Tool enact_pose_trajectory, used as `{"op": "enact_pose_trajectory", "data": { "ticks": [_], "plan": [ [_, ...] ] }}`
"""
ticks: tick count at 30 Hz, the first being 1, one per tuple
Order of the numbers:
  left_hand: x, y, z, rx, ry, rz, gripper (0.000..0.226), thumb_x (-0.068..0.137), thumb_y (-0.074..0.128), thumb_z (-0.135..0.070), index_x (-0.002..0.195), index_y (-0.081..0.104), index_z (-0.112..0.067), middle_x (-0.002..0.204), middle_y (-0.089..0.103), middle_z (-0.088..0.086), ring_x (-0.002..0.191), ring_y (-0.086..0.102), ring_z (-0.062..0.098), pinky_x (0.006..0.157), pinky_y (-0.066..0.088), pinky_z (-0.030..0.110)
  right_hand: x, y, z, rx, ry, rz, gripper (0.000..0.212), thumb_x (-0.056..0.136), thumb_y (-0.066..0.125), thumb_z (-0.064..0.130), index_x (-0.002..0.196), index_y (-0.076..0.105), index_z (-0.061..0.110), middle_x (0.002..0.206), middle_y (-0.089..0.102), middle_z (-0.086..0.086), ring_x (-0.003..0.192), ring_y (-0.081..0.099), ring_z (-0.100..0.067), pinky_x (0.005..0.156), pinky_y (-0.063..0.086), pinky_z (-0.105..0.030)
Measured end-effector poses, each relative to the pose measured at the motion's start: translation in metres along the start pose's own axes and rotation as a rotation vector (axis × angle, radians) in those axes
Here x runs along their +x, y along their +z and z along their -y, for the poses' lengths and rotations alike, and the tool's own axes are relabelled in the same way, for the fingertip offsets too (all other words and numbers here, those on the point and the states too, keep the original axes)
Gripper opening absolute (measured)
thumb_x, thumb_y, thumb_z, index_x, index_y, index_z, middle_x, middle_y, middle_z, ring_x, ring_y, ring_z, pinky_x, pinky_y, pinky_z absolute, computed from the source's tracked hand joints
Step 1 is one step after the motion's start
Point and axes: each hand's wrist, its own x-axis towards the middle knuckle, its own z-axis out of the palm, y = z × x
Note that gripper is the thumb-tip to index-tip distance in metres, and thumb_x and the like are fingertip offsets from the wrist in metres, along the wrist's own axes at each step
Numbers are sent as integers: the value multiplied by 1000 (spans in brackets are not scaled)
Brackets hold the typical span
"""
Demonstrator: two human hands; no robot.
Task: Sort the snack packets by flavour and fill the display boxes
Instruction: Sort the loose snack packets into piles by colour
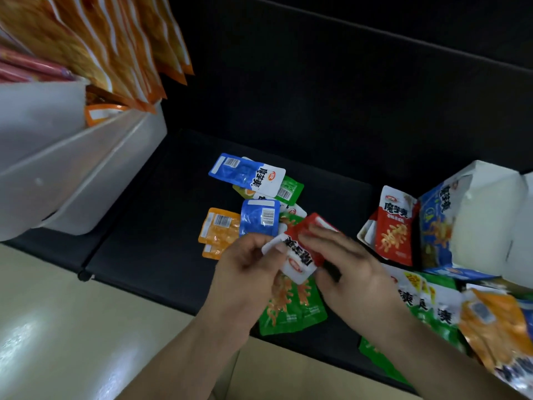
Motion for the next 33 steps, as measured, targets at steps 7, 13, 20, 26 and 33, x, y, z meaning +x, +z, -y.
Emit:
{"op": "enact_pose_trajectory", "data": {
  "ticks": [7,13,20,26,33],
  "plan": [
    [27,3,13,737,372,-105,27,95,67,-46,118,67,-31,118,68,-10,111,62,14,85,53,35,26,-54,-36,118,581,-239,35,94,75,26,69,58,8,57,57,-8,51,48,-18,47,36,-21],
    [43,-15,50,1283,349,-226,76,85,72,-52,152,44,-28,155,44,18,147,34,44,113,34,63,27,-53,-80,-23,846,-254,23,91,75,29,92,71,6,83,70,-13,80,66,-30,66,48,-32],
    [43,-21,40,1051,483,-269,39,84,78,-24,120,65,-28,115,66,-2,98,65,25,76,56,48,31,-46,-19,166,597,-195,32,95,72,21,127,70,22,119,69,9,111,65,-5,98,50,-17],
    [30,-8,5,191,222,-173,16,91,76,-5,95,69,-19,82,74,-8,68,70,7,55,54,22,40,-16,33,700,772,142,49,91,79,32,135,58,35,104,78,13,99,73,-1,94,59,-33],
    [90,-30,-11,1037,520,-95,33,96,66,-22,128,59,-27,127,63,-7,115,62,13,92,56,37,59,5,17,630,793,-64,44,92,77,10,120,62,40,86,77,6,75,75,-15,68,61,-31]
  ]
}}
